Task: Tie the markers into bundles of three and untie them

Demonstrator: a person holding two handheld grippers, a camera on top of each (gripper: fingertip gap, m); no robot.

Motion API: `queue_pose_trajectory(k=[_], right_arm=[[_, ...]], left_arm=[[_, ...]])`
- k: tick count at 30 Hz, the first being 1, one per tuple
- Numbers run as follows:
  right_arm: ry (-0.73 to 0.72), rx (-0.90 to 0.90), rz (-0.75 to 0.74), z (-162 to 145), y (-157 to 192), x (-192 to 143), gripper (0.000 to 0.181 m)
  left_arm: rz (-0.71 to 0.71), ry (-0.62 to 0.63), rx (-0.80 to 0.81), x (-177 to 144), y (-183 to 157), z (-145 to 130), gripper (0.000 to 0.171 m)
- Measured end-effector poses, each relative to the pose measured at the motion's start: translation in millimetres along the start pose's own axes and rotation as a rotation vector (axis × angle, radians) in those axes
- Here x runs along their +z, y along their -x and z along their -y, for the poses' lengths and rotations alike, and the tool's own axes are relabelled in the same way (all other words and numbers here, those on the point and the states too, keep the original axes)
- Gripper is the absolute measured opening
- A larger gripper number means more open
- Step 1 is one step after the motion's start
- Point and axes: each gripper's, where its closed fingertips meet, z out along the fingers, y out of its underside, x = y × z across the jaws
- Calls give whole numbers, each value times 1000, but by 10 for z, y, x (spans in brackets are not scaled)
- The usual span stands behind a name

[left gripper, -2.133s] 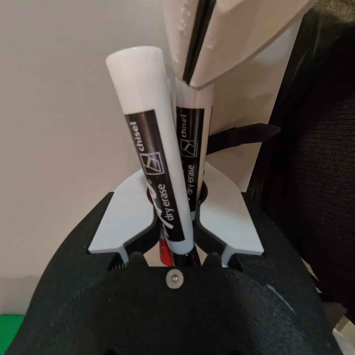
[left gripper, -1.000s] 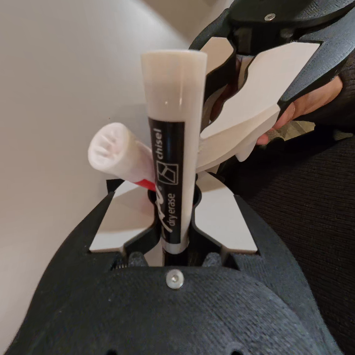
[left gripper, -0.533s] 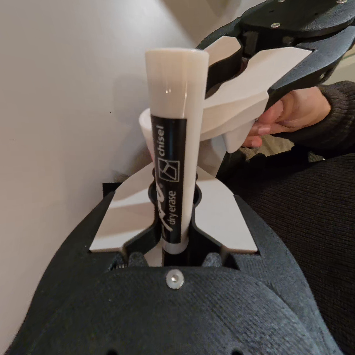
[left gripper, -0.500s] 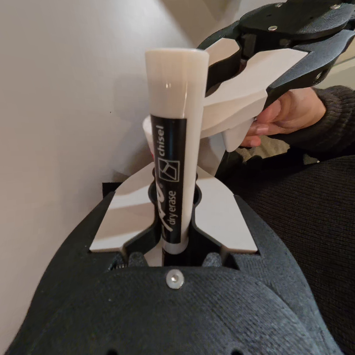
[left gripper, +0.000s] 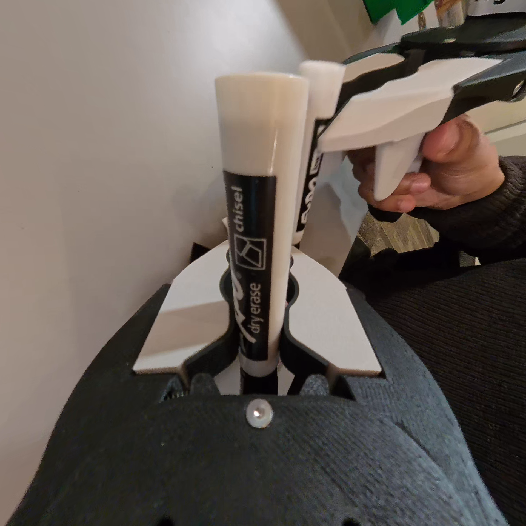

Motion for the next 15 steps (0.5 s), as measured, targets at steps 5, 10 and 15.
queue_pose_trajectory(k=[5,10,15], right_arm=[[-107,-17,-28,246,-74,-199,18],[-288,-31,86,570,169,-422,18],[-386,-93,176,679,495,-485,18]], left_arm=[[50,-7,15,14,121,23,32],[40,-15,44,37,68,29,32],[55,-18,98,49,20,38,32]])
